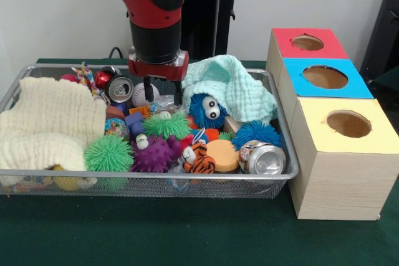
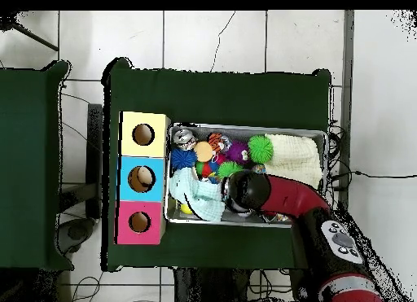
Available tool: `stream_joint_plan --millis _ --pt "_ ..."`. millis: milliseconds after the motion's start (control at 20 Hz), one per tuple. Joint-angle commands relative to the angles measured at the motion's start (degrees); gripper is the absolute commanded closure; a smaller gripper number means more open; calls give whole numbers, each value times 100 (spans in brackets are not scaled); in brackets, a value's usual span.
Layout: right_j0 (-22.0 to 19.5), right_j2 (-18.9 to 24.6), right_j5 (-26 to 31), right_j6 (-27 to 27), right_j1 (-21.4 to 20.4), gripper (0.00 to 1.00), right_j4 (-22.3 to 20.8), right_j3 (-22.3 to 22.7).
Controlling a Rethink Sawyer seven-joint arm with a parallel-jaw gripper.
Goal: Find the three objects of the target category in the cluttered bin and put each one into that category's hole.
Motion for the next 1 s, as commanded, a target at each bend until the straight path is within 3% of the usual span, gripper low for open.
stream_joint_plan --millis 50,700,1000 --pt "36 733 -662 482 221 0 126 226" --pt "-92 817 -786 345 326 0 45 186" --pt "-97 615 -831 602 337 0 127 270"
